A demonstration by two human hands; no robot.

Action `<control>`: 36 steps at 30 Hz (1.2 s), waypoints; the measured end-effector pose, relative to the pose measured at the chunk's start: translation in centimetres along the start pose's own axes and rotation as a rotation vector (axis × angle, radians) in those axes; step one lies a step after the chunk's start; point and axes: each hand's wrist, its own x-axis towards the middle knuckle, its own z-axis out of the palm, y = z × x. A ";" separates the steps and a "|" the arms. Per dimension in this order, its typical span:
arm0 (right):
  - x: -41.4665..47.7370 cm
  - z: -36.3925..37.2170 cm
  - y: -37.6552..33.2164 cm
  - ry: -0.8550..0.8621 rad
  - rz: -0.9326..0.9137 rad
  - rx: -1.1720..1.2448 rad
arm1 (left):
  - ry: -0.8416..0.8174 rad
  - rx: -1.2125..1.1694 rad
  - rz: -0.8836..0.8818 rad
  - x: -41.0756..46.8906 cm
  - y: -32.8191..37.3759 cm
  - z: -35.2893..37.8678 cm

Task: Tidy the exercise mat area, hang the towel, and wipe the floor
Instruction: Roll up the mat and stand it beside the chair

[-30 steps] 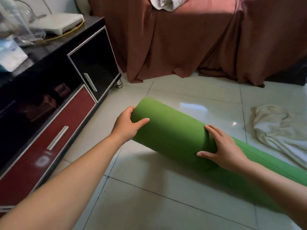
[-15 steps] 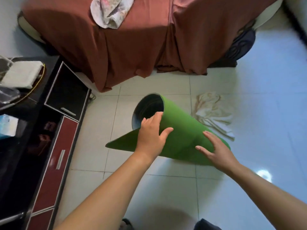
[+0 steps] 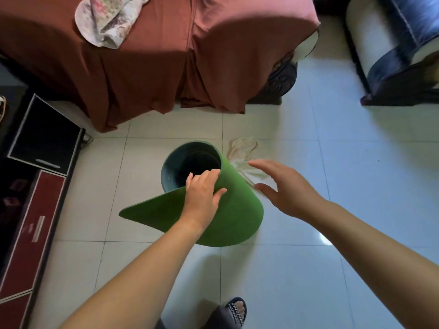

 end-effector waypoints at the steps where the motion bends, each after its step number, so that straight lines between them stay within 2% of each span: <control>1: 0.2 -0.5 0.3 -0.027 -0.011 -0.033 | -0.005 -0.002 0.010 0.2 0.7 0.3; 8: 3.8 -2.0 1.1 -0.211 -0.115 -0.257 | -0.046 -0.027 0.075 1.5 3.7 1.9; 12: 5.4 -3.2 2.3 -0.259 -0.145 -0.326 | -0.100 -0.005 0.112 3.3 3.7 1.3; 17: 6.9 -4.7 3.9 -0.292 -0.143 -0.319 | -0.265 0.151 0.269 5.8 1.2 -1.2; 20: 7.0 -5.3 6.2 -0.297 -0.068 -0.301 | -0.299 0.281 0.199 6.7 -1.2 -3.0; 25: 5.4 -5.3 10.3 -0.302 -0.088 -0.165 | -0.256 0.280 0.172 8.4 -1.0 -2.4; 31: 6.5 -6.5 15.1 -0.115 0.019 0.025 | -0.134 0.225 0.172 9.8 3.8 1.1; 33: 7.0 -8.1 16.3 -0.068 -0.044 0.004 | -0.137 0.218 0.189 10.5 5.6 2.3; 36: 7.9 -10.0 17.5 -0.109 -0.174 -0.092 | -0.125 0.192 0.155 11.8 8.3 3.5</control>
